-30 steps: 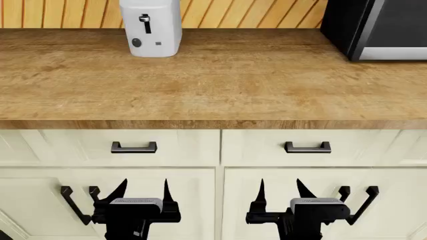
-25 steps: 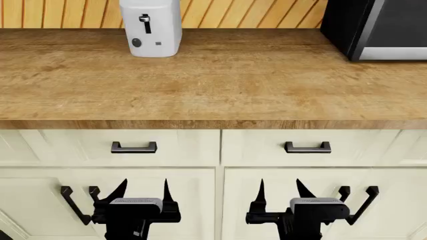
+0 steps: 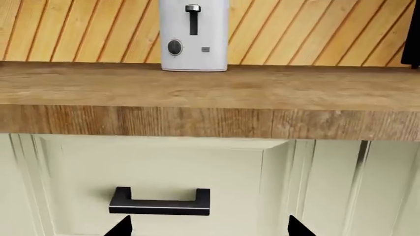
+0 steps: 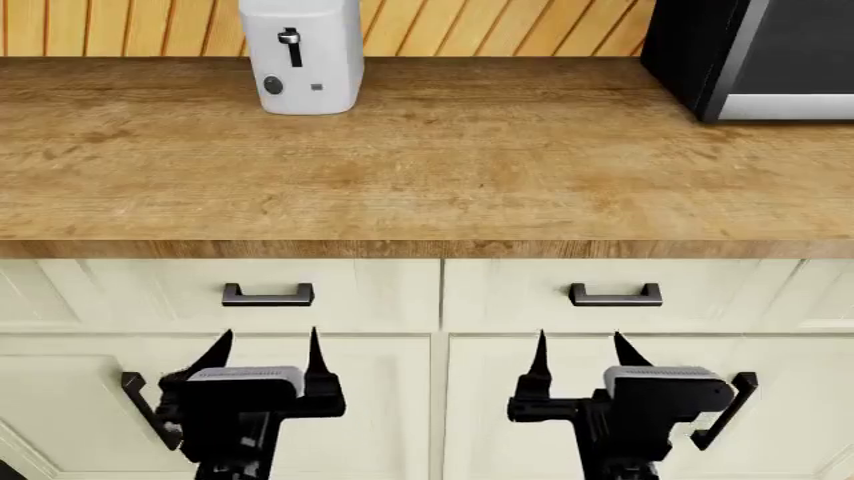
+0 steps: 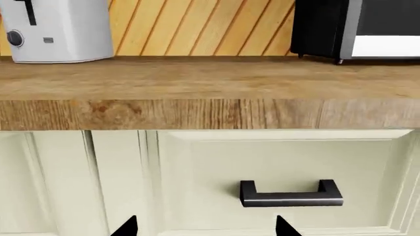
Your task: Push down the lever of the toaster to turn it on.
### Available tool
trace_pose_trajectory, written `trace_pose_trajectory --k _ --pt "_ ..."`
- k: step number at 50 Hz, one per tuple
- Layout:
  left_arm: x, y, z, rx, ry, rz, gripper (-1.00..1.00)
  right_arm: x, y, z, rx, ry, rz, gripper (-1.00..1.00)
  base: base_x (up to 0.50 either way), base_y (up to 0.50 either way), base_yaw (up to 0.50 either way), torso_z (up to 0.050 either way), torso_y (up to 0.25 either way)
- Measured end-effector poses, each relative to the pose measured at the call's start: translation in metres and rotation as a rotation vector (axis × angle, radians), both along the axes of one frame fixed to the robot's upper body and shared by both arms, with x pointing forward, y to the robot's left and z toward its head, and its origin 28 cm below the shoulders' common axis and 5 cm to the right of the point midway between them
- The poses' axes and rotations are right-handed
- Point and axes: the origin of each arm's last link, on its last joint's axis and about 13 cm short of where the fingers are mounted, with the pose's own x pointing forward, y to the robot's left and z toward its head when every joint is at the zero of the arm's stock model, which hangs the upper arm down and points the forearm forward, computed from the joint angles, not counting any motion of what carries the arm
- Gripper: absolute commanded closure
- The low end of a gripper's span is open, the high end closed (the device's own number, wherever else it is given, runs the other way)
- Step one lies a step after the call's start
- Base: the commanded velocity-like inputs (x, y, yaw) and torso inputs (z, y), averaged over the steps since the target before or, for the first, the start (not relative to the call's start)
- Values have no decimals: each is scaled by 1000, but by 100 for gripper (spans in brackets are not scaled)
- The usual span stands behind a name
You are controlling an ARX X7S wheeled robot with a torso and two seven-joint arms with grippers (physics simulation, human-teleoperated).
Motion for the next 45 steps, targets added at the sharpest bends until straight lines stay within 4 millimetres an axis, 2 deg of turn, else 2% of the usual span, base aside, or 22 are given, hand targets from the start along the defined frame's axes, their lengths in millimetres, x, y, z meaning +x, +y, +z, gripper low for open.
trace_pose_trajectory --k 17,26,35,45 --pt "8 13 100 49 -159 -75 -100 9 -20 102 -55 -167 22 -100 0 0 0 0 0" --pt "12 21 149 22 -189 -112 -100 14 -29 148 -68 -210 39 -100 0 0 0 0 0" --pt "25 31 187 9 -193 -133 -100 24 -35 191 -69 -222 57 -100 0 0 0 0 0" --pt "33 41 215 16 -226 -138 -100 39 -42 220 -49 -218 49 -100 0 0 0 0 0"
